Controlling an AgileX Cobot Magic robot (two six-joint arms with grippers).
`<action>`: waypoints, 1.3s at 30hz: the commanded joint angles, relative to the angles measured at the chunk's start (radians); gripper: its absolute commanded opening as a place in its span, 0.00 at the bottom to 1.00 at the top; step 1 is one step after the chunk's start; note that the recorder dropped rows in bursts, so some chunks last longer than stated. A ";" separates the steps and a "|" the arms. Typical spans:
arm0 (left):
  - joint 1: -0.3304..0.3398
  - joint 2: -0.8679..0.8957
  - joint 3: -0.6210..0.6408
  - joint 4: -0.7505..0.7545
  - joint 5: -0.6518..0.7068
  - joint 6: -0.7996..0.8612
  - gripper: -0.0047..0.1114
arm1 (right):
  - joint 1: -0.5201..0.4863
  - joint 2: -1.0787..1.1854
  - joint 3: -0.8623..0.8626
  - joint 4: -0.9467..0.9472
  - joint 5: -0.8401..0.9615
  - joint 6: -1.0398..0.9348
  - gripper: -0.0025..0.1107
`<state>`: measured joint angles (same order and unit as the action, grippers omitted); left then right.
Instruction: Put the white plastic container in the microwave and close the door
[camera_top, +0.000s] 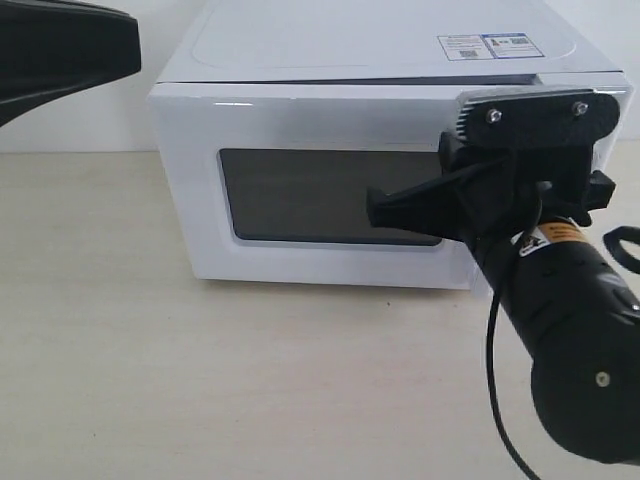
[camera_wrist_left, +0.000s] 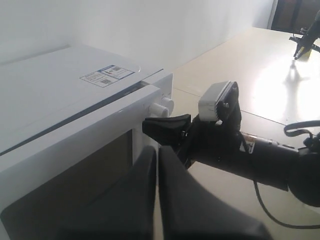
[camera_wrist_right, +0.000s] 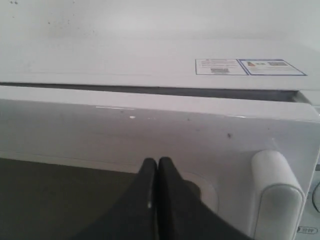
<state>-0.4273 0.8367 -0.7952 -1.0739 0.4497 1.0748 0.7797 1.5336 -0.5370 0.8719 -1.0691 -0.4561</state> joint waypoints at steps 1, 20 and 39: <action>-0.002 -0.003 0.003 -0.003 -0.006 -0.002 0.07 | 0.005 0.089 -0.038 -0.008 -0.080 0.024 0.02; -0.002 -0.003 0.003 -0.003 -0.002 -0.002 0.07 | -0.102 0.143 -0.134 -0.026 -0.025 0.013 0.02; -0.002 -0.007 0.003 -0.025 0.049 -0.006 0.07 | -0.076 0.055 -0.093 -0.065 0.040 -0.005 0.02</action>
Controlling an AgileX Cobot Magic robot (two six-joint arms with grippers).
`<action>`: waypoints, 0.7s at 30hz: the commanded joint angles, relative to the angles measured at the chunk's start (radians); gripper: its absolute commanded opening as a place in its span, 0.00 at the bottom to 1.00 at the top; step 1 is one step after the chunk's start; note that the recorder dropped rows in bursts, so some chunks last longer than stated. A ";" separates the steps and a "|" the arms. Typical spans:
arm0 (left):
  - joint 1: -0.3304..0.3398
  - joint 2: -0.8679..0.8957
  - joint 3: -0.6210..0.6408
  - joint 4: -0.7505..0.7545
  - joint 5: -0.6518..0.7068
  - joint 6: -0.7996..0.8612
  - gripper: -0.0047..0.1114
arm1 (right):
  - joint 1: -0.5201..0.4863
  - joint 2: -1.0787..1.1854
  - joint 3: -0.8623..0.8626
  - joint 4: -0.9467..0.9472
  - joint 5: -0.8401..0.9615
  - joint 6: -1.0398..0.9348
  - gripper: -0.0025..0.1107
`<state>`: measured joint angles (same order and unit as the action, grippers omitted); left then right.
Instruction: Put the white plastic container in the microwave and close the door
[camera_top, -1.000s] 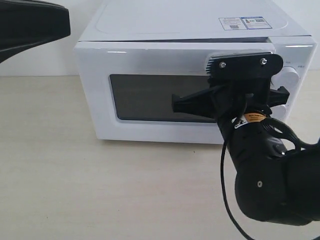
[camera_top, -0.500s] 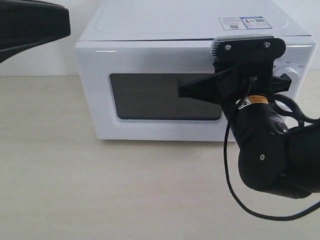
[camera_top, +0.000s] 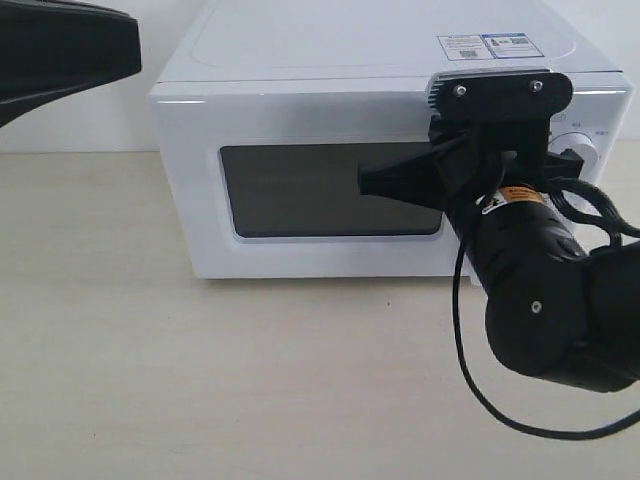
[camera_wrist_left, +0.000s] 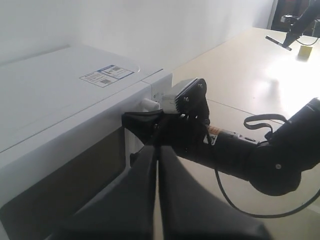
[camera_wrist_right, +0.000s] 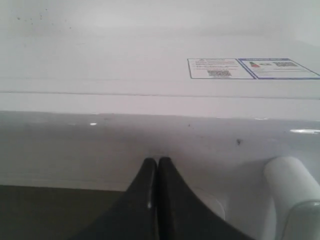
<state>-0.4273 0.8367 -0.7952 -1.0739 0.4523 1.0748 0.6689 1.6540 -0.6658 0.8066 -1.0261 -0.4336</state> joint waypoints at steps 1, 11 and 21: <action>-0.002 -0.014 0.003 -0.036 0.066 -0.011 0.07 | 0.043 -0.084 0.048 0.000 -0.003 -0.044 0.02; -0.002 -0.044 0.003 -0.095 0.225 -0.056 0.07 | 0.050 -0.154 0.086 0.144 0.015 -0.119 0.02; -0.002 -0.149 0.047 -0.114 0.258 -0.056 0.07 | 0.050 -0.154 0.086 0.209 0.013 -0.121 0.02</action>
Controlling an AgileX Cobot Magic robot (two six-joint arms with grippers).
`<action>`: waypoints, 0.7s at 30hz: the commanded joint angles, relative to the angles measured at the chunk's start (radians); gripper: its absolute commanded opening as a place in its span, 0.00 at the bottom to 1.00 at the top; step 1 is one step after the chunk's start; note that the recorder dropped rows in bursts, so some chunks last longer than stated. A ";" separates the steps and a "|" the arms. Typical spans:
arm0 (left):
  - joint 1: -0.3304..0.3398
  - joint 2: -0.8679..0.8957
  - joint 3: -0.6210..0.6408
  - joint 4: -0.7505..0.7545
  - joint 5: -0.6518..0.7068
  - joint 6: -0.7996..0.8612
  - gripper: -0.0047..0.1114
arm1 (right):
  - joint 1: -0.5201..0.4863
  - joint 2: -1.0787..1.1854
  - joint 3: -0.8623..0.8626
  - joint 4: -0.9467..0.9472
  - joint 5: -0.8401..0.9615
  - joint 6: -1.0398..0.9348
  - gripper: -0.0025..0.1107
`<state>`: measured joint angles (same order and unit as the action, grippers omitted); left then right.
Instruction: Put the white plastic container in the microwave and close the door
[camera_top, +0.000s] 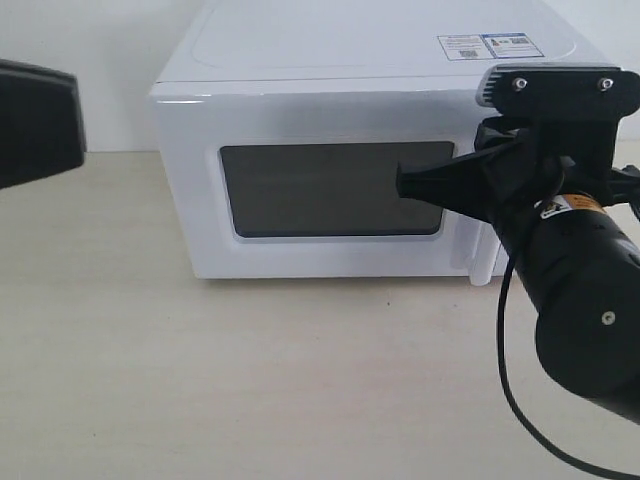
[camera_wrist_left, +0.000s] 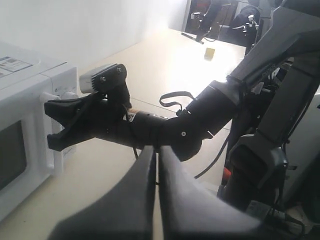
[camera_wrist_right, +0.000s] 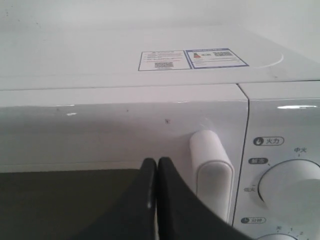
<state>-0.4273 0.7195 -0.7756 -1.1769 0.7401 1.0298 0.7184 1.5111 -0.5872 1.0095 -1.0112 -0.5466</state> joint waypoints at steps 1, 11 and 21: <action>-0.002 -0.035 0.035 -0.011 -0.032 -0.011 0.07 | 0.001 -0.011 0.007 0.006 -0.001 -0.008 0.02; -0.002 -0.037 0.041 -0.011 -0.036 -0.011 0.07 | 0.001 -0.011 0.007 0.006 -0.001 -0.008 0.02; -0.002 -0.045 0.032 0.045 -0.038 0.009 0.07 | 0.001 -0.011 0.007 0.006 -0.001 -0.008 0.02</action>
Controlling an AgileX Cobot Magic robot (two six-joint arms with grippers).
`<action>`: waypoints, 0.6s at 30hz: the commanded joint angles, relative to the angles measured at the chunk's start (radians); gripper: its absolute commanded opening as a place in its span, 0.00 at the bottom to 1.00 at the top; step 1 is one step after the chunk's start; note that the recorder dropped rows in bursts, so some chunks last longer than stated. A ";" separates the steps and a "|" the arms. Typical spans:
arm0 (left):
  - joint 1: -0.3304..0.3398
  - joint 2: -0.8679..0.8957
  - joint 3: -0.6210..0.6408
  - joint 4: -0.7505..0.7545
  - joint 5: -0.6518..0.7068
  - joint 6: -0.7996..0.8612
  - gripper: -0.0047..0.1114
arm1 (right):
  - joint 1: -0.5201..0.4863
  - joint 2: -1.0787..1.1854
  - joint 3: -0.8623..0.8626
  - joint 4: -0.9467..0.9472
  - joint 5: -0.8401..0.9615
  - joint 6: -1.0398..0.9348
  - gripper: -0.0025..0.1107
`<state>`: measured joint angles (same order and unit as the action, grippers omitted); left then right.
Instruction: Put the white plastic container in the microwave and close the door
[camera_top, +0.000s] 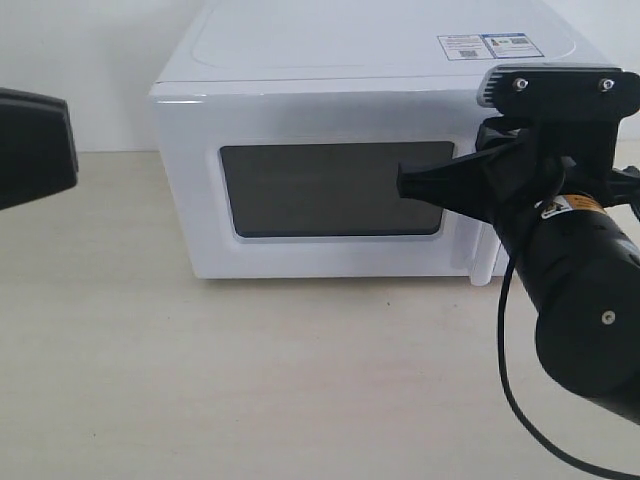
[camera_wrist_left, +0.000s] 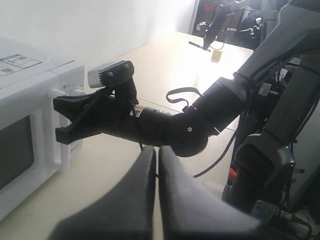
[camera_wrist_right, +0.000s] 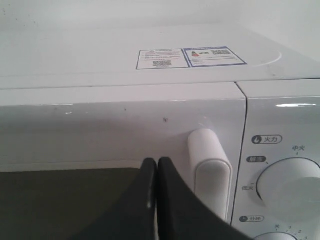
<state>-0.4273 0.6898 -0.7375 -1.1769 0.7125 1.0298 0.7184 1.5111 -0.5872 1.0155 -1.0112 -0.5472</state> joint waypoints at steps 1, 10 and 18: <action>-0.002 -0.029 -0.019 0.107 -0.018 -0.016 0.07 | 0.001 -0.011 0.007 0.000 -0.001 -0.008 0.02; 0.083 -0.310 -0.033 0.694 -0.057 -0.548 0.07 | 0.001 -0.011 0.007 0.000 -0.013 -0.008 0.02; 0.311 -0.621 0.122 0.846 -0.057 -0.773 0.07 | 0.001 -0.011 0.007 0.000 -0.013 -0.008 0.02</action>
<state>-0.1943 0.1548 -0.6741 -0.3589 0.6579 0.3297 0.7184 1.5111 -0.5872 1.0155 -1.0150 -0.5489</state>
